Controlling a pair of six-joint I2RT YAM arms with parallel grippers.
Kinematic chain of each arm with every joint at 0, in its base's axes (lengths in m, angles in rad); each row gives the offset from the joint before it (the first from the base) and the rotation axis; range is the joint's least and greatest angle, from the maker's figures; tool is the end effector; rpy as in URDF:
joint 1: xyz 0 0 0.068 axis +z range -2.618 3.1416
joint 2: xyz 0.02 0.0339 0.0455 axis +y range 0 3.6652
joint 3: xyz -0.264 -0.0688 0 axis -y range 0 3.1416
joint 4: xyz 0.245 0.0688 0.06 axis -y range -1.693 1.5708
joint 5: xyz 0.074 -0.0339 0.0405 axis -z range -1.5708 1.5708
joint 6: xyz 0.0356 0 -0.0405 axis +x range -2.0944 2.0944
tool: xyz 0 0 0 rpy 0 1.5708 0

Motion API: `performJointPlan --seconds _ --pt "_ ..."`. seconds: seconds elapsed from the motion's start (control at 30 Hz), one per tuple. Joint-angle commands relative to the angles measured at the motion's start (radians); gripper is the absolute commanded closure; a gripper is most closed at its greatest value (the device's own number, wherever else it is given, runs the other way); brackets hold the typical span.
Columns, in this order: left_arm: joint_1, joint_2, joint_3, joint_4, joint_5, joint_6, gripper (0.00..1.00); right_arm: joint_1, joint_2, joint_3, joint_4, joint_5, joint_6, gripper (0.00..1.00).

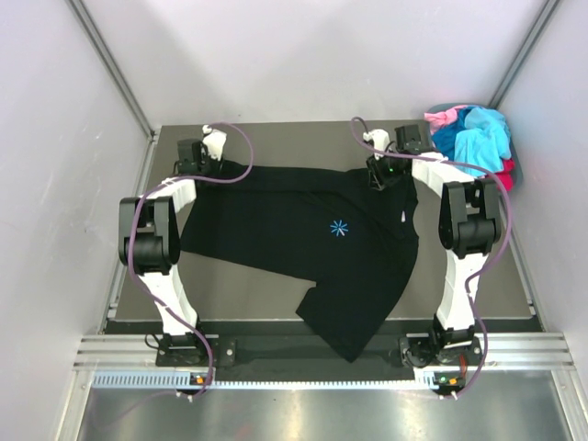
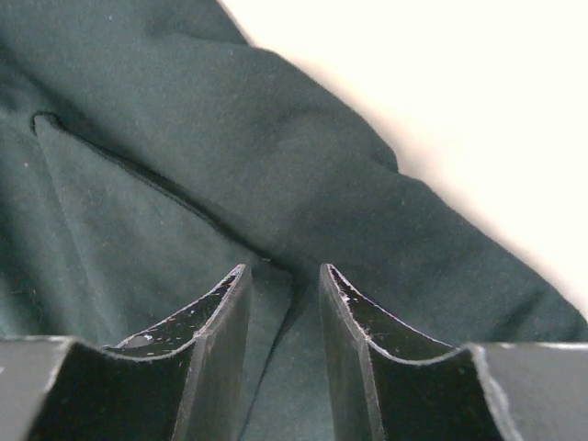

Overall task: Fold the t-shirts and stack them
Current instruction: Fold the tshirt

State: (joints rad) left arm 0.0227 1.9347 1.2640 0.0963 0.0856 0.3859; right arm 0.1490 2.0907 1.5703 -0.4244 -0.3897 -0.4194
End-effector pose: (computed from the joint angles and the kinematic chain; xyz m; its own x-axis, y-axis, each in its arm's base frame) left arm 0.4350 0.0068 0.1955 -0.4848 0.3641 -0.7953 0.2500 0.9290 0.2730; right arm 0.4491 0.0811 0.1862 -0.5864 -0.4689 -0.6605 -0.6528 0.7563 0.0426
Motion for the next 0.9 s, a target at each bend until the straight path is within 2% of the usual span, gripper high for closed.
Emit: performJointPlan --seconds 0.0,0.23,0.33,0.37,0.43,0.57,0.7,0.87 --pt "-0.003 -0.063 -0.011 0.031 0.003 -0.019 0.56 0.011 -0.001 -0.009 -0.02 -0.012 -0.015 0.63" --pt "-0.003 -0.074 -0.026 0.031 0.003 -0.019 0.56 0.011 0.02 0.01 -0.06 -0.012 -0.021 0.64" --pt "-0.003 -0.079 -0.029 0.023 0.005 -0.018 0.56 0.011 0.032 0.02 -0.062 -0.014 -0.018 0.69" --pt "-0.003 -0.08 -0.031 0.02 0.003 -0.015 0.56 0.011 0.035 0.03 -0.063 -0.014 -0.018 0.74" --pt "-0.003 -0.08 -0.035 0.022 -0.003 -0.01 0.56 0.011 0.042 0.036 -0.074 -0.02 -0.018 0.78" --pt "-0.003 -0.083 -0.04 0.02 -0.006 -0.008 0.56 0.011 0.031 0.033 -0.08 -0.029 -0.024 1.0" --pt "-0.003 -0.103 -0.054 0.019 -0.001 -0.012 0.57 0.024 -0.068 -0.025 -0.053 -0.011 -0.03 1.0" --pt "-0.003 -0.154 -0.09 0.01 0.0 -0.013 0.57 0.116 -0.214 -0.13 -0.062 0.061 -0.079 1.0"
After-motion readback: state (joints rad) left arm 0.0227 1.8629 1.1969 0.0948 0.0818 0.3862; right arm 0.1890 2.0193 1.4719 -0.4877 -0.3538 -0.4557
